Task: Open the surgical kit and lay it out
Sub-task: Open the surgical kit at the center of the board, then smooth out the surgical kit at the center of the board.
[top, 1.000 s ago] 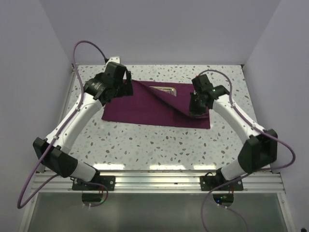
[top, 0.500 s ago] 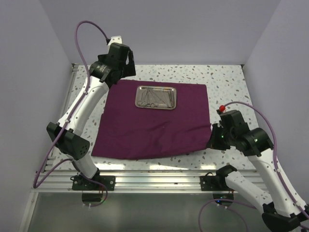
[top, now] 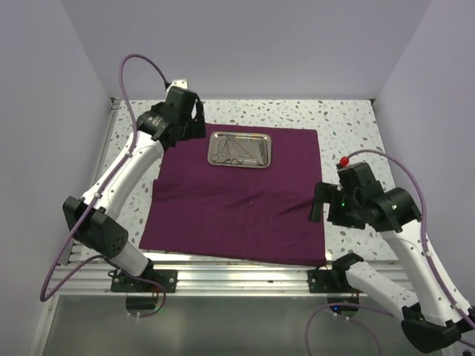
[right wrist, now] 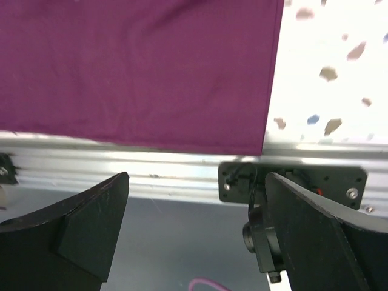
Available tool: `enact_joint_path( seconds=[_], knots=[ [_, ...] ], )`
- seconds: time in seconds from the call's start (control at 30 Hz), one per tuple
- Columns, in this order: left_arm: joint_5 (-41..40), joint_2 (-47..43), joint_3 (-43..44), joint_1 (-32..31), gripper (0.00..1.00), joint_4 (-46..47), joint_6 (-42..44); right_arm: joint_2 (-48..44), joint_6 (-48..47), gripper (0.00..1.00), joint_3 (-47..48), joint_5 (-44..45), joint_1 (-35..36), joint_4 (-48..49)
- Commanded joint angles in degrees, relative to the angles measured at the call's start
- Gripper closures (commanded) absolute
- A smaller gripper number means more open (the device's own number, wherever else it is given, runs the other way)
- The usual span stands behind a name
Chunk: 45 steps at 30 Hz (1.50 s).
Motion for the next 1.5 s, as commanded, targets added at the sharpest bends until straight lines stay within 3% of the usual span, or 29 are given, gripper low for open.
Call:
enact_joint_path(
  seconds=[0.0,0.13,0.27,0.5,0.63,0.93,1.07,1.27,1.37,1.4,1.47],
  knots=[
    [4.90,-7.21,-8.41,-0.14,0.03,3.10,-2.71,4.78,-1.97,0.01,8.53,6.60,-0.08,-5.87],
    [8.51,-13.29,-21.88,-2.69,0.05,6.53,-6.32,14.17,-2.67,0.02,10.65,6.52,0.01,4.50],
    [6.41,-12.61,-25.43,-1.47,0.00,8.03,-4.58,27.00,-4.25,0.02,15.46,8.89,-1.83,13.63],
    [13.24,2.39,-13.24,11.95,0.00,14.35,5.45,50.10,-6.72,0.02,29.71,2.48,-16.49,19.90],
    [17.73,11.90,-7.24,17.60,0.01,16.11,6.51,60.47,-6.98,0.02,38.85,3.88,-18.88,19.55],
    [20.99,33.97,12.62,21.82,0.02,13.74,7.56,82.56,-5.40,0.07,57.65,4.41,-23.28,18.06],
    [23.36,38.89,15.18,24.55,0.03,15.85,5.63,90.56,-5.57,0.11,67.59,5.46,-23.63,16.30],
    [27.67,43.65,16.32,25.17,0.08,19.71,5.46,96.80,-4.61,0.15,70.68,5.21,-23.90,17.87],
    [28.72,45.14,16.76,25.17,0.17,20.24,4.58,99.09,-3.29,0.27,70.33,2.76,-23.81,19.63],
    [29.86,46.02,16.94,25.17,0.24,20.25,4.31,99.62,-2.68,0.39,70.24,1.96,-23.81,19.90],
    [31.53,47.25,18.07,25.17,0.34,19.98,3.26,101.64,-1.89,0.50,70.15,-0.32,-23.81,21.03]
  ],
)
